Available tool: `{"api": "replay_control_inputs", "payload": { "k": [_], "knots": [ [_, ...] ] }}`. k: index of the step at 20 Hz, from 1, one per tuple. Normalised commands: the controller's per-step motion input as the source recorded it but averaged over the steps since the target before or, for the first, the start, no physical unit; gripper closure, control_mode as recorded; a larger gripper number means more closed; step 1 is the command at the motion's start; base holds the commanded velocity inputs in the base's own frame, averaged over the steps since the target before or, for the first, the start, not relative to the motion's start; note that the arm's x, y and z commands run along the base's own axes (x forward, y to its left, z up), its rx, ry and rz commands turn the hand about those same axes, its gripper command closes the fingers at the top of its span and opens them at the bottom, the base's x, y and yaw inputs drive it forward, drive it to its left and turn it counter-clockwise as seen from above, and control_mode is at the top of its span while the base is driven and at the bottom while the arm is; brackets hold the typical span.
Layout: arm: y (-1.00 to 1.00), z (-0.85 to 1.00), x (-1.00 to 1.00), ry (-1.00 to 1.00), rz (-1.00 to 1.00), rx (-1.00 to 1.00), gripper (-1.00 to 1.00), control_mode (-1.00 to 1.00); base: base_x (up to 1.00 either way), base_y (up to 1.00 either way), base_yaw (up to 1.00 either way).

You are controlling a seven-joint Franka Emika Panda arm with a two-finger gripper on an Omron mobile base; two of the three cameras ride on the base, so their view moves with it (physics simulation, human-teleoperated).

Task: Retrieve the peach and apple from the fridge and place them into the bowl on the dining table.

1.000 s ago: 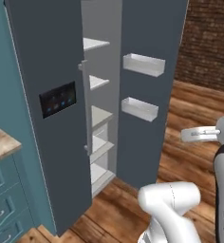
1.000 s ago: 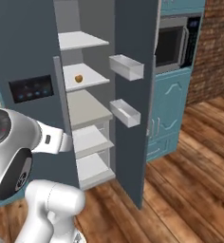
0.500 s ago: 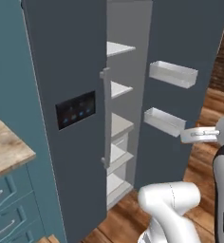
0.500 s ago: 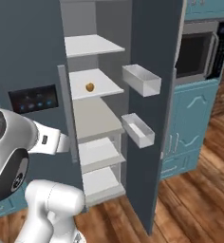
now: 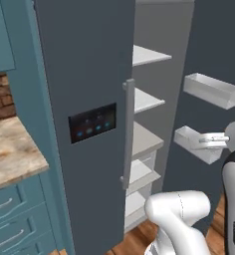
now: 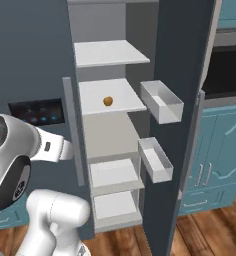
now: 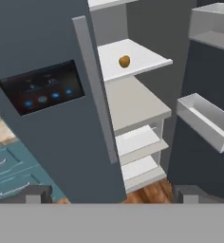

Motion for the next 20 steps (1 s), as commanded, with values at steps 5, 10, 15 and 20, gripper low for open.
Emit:
{"api": "replay_control_inputs", "payload": {
  "k": [5, 10, 15, 20],
  "knots": [
    [0.0, 0.0, 0.0, 0.0, 0.0, 0.0, -1.0, 1.0, 0.11, -0.3, 0.2],
    [0.0, 0.0, 0.0, 0.0, 0.0, 0.0, -1.0, 1.0, 0.11, -0.26, 0.14],
    [0.0, 0.0, 0.0, 0.0, 0.0, 0.0, -1.0, 1.0, 0.05, -0.46, 0.13],
    [0.0, 0.0, 0.0, 0.0, 0.0, 0.0, -1.0, 1.0, 0.0, -0.62, 0.11]
  ]
}}
